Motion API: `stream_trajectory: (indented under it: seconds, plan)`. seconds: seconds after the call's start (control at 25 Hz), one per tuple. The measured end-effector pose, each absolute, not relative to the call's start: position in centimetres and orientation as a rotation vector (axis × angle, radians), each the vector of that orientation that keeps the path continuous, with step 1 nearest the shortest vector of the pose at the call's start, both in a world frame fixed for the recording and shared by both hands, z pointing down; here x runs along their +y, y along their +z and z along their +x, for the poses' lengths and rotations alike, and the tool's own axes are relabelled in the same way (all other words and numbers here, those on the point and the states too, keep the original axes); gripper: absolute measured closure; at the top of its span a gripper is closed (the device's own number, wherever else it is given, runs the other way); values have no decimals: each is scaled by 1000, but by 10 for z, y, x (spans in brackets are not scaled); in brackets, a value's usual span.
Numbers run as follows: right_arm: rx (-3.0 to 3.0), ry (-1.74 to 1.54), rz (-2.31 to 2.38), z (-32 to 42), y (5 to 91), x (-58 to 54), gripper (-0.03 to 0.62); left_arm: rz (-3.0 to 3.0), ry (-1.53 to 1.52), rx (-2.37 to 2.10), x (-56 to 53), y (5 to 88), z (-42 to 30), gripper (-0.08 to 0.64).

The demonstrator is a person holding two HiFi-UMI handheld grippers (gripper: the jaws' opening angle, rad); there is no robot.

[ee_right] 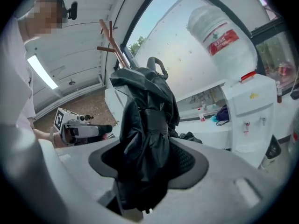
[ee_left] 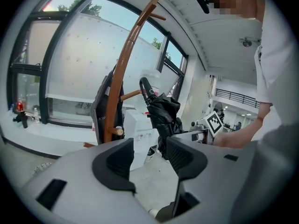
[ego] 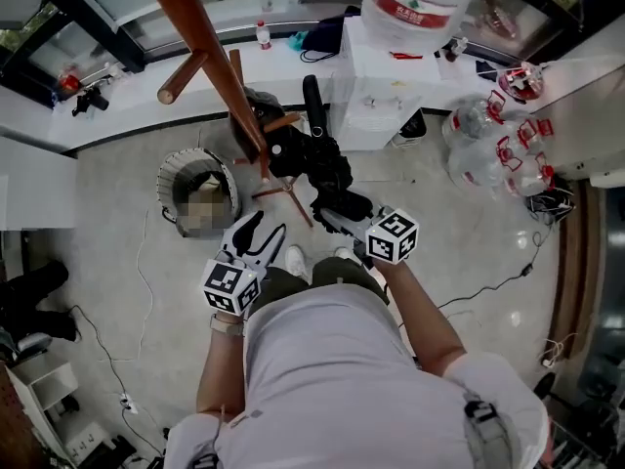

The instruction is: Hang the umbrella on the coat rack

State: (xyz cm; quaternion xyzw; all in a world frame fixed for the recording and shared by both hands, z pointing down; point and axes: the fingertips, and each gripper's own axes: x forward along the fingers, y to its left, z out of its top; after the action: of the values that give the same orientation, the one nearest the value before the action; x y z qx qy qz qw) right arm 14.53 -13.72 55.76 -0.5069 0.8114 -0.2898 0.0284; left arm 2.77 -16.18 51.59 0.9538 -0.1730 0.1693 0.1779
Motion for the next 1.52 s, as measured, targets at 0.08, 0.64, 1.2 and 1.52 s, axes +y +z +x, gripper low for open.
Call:
stream_trajectory:
  seconds: [0.08,0.64,1.2,1.52]
  plan:
    - [2543,-906,-1518,146,559,-136,337,2672,471,-546,-155,519,29,345]
    - [2694,-962,-1321,153,577,-128,336,2572,406,-834,-129,525,33,345]
    - [2800,-876,-1327,173,585,-134,336,2493,356,-1024,-113,529,37,345]
    - [2859,-829,-1282,175,587,-135,337,2469,350,-1072,-106,533,44,345]
